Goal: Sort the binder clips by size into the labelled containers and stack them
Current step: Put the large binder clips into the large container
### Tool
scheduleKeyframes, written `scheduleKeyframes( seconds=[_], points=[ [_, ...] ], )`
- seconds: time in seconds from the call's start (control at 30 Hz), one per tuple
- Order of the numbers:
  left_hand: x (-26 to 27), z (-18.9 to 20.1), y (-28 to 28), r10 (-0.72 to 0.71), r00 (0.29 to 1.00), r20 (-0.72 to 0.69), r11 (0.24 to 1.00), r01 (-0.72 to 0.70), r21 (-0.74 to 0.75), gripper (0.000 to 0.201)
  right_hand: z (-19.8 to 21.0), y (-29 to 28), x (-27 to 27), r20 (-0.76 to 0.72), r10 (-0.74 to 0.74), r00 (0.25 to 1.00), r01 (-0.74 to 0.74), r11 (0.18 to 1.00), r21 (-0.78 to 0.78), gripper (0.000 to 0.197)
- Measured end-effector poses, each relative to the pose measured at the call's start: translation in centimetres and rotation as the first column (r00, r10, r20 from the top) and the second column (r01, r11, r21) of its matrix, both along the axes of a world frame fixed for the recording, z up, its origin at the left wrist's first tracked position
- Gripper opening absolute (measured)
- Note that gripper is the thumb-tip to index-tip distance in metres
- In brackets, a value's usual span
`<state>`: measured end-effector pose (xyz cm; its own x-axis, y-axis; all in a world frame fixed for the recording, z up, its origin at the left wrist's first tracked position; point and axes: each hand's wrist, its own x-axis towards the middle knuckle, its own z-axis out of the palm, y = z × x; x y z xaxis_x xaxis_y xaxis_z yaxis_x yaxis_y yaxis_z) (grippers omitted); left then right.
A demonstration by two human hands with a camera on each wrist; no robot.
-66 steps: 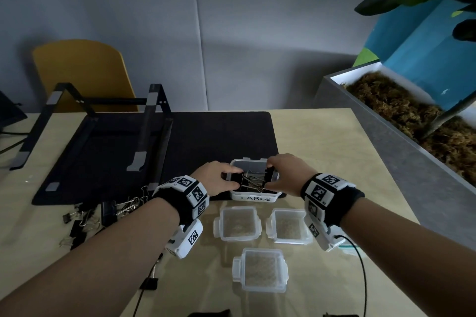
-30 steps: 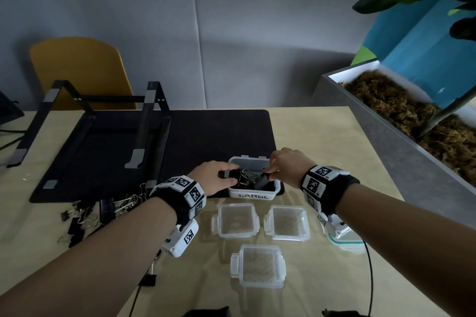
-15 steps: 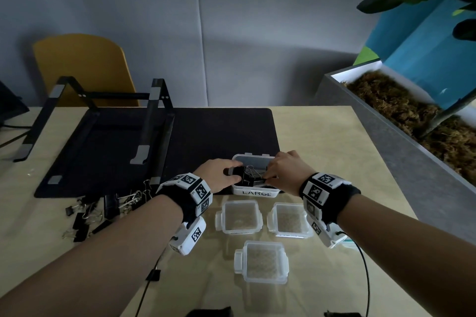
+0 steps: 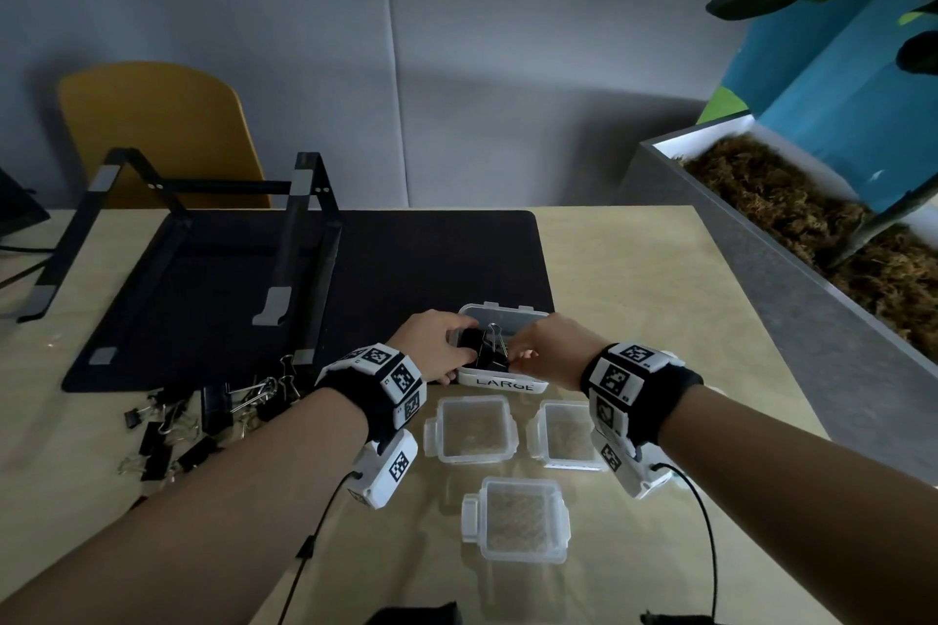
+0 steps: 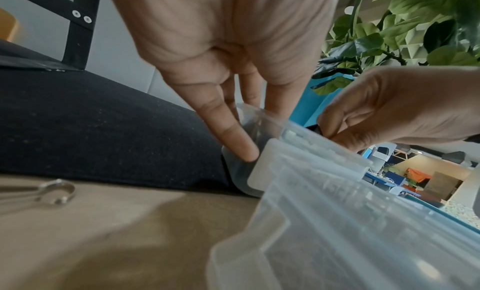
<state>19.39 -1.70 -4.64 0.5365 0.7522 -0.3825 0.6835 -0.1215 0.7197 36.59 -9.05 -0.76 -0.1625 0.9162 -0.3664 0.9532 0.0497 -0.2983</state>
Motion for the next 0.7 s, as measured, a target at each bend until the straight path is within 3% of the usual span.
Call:
scheduleKeyframes(
  seconds=[0.1, 0.23, 0.33, 0.5, 0.6, 0.7],
  points=[
    [0.0, 0.4, -0.1, 0.002, 1.000, 0.031, 0.999, -0.001, -0.040, 0.044, 0.3, 0.2, -0.6, -0.012, 0.042, 0.999, -0.042, 0.999, 0.010, 0.020],
    [0.1, 0.9, 0.1, 0.008, 1.000, 0.025, 0.996, -0.006, -0.084, 0.045, 0.7, 0.6, -0.8, -0.092, -0.011, 0.996, 0.012, 1.000, 0.006, 0.020],
    [0.3, 1.3, 0.0, -0.002, 1.000, 0.005, 0.996, 0.003, -0.090, 0.045, 0.7, 0.8, -1.0, -0.058, -0.031, 0.998, 0.029, 0.999, -0.027, 0.019],
    [0.5, 1.7, -0.2, 0.000, 0.998, -0.060, 0.999, -0.003, -0.047, 0.059, 0.6, 0.7, -1.2, -0.034, -0.056, 0.998, 0.055, 0.998, -0.028, 0.021],
    [0.6, 1.9, -0.4, -0.015, 0.997, -0.078, 1.000, 0.014, -0.011, 0.051, 0.2, 0.8, -1.2, -0.052, -0.102, 0.993, 0.100, 0.994, -0.037, 0.021],
    [0.7, 2.2, -0.4, -0.037, 0.993, -0.115, 0.997, 0.044, 0.061, 0.047, -0.1, 1.0, -1.0, -0.082, -0.166, 0.983, 0.162, 0.985, -0.050, 0.033]
  ],
)
